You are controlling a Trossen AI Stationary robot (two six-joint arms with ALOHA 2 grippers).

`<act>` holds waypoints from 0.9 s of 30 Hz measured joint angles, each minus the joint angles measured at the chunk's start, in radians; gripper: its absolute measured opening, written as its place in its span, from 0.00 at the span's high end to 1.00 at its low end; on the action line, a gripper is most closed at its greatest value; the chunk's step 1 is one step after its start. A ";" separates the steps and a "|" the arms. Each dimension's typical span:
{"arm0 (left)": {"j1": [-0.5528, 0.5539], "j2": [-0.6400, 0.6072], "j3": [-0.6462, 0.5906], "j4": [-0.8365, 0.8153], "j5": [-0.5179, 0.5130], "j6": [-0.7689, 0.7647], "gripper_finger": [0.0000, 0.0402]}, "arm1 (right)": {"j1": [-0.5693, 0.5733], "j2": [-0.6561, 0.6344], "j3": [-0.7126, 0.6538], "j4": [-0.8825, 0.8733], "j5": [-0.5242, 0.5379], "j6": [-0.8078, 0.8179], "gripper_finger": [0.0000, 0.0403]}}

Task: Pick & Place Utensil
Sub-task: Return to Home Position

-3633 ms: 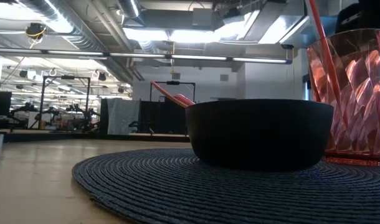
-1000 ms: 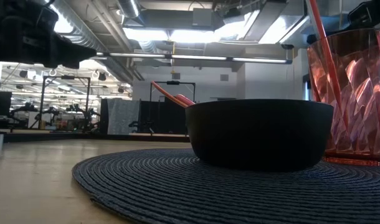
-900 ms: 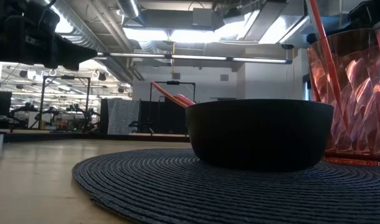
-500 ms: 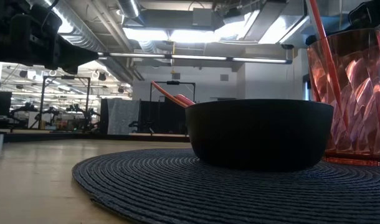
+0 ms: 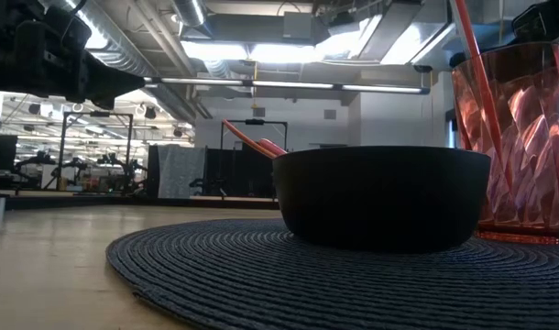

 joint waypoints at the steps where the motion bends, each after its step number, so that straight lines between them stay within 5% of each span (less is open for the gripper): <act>1: 0.000 0.000 0.000 0.000 0.000 0.000 0.98 | 0.000 0.000 0.000 0.000 0.000 0.002 0.91; 27: 0.000 0.000 0.000 0.000 0.000 0.000 0.99 | 0.000 0.000 0.000 0.000 0.000 0.001 0.91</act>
